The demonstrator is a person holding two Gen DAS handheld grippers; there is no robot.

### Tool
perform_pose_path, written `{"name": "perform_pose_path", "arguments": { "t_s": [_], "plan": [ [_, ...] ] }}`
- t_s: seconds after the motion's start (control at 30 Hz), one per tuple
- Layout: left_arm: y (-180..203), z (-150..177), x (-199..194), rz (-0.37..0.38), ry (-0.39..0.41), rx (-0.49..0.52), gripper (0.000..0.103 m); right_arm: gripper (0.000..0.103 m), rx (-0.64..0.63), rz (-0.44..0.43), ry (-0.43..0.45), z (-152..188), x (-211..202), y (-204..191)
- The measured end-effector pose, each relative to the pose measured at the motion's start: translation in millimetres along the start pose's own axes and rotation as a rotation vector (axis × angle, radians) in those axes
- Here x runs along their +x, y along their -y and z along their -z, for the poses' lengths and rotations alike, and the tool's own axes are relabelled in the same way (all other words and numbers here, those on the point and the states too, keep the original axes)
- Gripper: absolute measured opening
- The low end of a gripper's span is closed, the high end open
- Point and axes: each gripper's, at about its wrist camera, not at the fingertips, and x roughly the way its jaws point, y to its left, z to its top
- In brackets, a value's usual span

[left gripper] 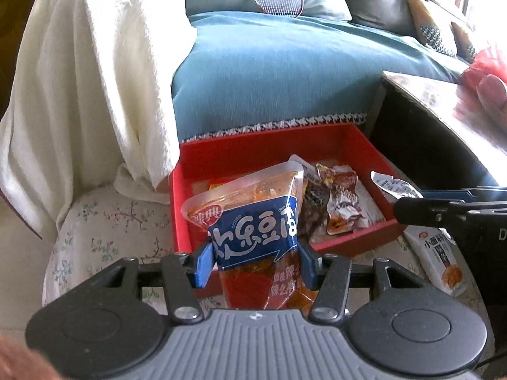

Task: Organize snacks
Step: 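Lift both packets and carry them over the red box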

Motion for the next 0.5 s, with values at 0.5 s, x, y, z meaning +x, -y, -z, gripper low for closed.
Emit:
{"name": "perform_pose_path", "arguments": {
  "t_s": [0.5],
  "plan": [
    [9,-35,13,-0.049,0.073,0.033,0.047,0.053,0.012,0.068,0.078,-26,10,7]
  ]
}}
